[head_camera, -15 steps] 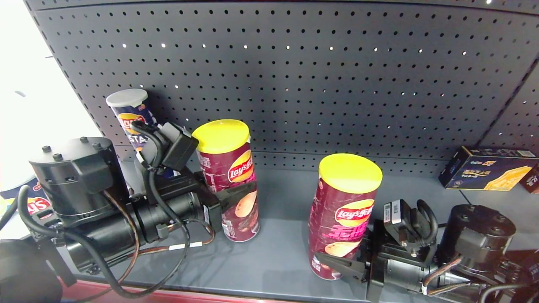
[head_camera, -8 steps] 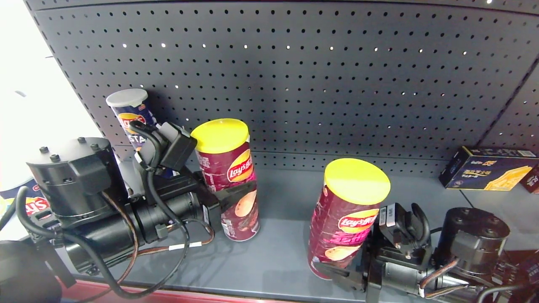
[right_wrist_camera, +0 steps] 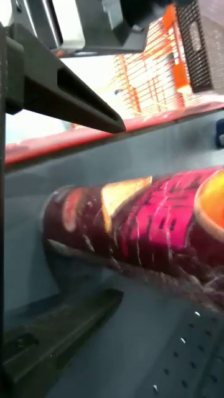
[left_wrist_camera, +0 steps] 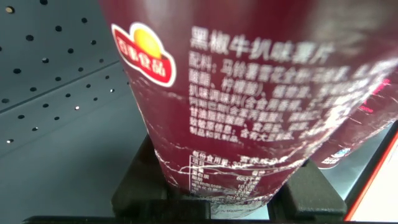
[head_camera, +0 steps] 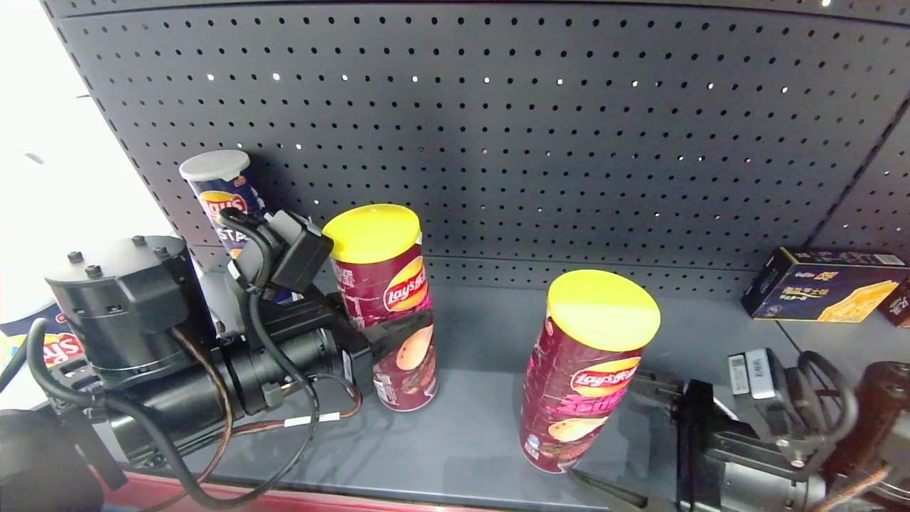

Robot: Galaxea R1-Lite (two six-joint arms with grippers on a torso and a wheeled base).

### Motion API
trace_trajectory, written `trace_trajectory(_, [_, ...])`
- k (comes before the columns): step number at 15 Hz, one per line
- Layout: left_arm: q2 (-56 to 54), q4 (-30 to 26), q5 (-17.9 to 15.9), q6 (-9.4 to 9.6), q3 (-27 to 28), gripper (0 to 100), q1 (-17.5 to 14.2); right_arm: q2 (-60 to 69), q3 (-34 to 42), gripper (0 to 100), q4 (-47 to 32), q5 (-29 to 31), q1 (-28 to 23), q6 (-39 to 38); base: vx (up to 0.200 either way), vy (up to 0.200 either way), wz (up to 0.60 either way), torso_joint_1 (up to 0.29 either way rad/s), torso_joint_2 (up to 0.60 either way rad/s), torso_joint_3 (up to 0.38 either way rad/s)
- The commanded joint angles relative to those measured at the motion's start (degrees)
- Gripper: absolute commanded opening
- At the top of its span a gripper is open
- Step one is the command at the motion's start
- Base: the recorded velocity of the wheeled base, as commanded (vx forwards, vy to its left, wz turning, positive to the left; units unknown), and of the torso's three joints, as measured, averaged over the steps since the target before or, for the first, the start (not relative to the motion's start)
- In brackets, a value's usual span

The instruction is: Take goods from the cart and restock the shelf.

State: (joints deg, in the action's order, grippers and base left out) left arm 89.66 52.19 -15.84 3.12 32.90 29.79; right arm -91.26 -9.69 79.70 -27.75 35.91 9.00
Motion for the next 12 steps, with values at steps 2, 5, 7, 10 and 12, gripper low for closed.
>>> trace_trajectory(2, [0.0, 0.0, 0.0, 0.04, 0.0, 0, 0.2, 12.9, 5.0, 100, -0.4, -0.2, -3.7, 0.0, 0.000, 0.000, 0.00, 0.000, 0.00, 0.000])
trace_trajectory(5, [0.0, 0.0, 0.0, -0.04, 0.0, 0, 0.3, 20.4, 5.1, 100, -2.9, -0.2, -10.9, 0.0, 0.000, 0.000, 0.00, 0.000, 0.00, 0.000])
trace_trajectory(7, [0.0, 0.0, -0.1, 0.04, 0.0, 0, 0.4, 27.3, 4.8, 100, -9.1, 0.0, -16.1, 0.0, 0.000, 0.000, 0.00, 0.000, 0.00, 0.000])
trace_trajectory(10, [0.0, 0.0, -0.1, 0.04, 0.1, 0, 0.6, 37.3, 5.0, 100, -16.2, 1.4, -24.9, -0.6, 0.000, 0.000, 0.00, 0.000, 0.00, 0.000])
trace_trajectory(12, [0.0, 0.0, -0.1, 0.04, 0.0, 0, 1.1, 45.6, 5.1, 100, -24.0, 1.6, -29.3, -1.5, 0.000, 0.000, 0.00, 0.000, 0.00, 0.000])
